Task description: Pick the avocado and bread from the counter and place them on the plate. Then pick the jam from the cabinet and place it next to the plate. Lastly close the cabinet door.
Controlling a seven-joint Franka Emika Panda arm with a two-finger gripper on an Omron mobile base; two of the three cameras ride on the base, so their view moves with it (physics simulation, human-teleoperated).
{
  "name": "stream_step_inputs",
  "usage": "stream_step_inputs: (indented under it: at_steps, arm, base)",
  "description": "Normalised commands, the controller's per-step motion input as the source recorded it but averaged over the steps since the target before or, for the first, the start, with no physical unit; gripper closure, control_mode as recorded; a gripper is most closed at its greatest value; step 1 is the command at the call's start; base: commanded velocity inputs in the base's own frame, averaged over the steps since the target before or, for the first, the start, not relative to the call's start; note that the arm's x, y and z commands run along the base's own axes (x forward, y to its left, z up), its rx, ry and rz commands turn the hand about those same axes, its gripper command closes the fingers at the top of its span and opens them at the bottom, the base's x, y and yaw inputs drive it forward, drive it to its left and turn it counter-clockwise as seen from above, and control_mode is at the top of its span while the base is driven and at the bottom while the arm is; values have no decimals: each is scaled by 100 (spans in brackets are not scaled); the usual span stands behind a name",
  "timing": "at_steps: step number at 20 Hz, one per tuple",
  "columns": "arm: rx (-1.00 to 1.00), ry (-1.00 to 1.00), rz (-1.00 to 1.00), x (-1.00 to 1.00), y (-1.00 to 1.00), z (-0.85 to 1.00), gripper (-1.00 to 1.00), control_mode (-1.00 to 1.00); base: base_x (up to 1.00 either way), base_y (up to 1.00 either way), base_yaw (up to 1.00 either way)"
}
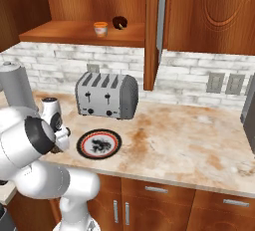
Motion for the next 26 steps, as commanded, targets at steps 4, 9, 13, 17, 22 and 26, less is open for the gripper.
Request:
stream_step_inputs:
  at_steps: [4,9,13,17,22,26]
  arm:
    - [0,-23,-4,-39,-1,55,100,-100]
    - [0,-24,-3,-51,-24,92,100,-100]
    - [0,-17,0,-26,-64,59,100,-100]
    - [4,-16,0,-3,-88,37,100,-100]
    - [10,-10,0,7,-78,20,100,-100]
    - [8,0,0,36,-47,2,100,-100]
  base:
    - [0,0,0]
    - [0,0,0]
    - [0,0,0]
    - [0,0,0]
    - [0,0,0]
    - [0,0,0]
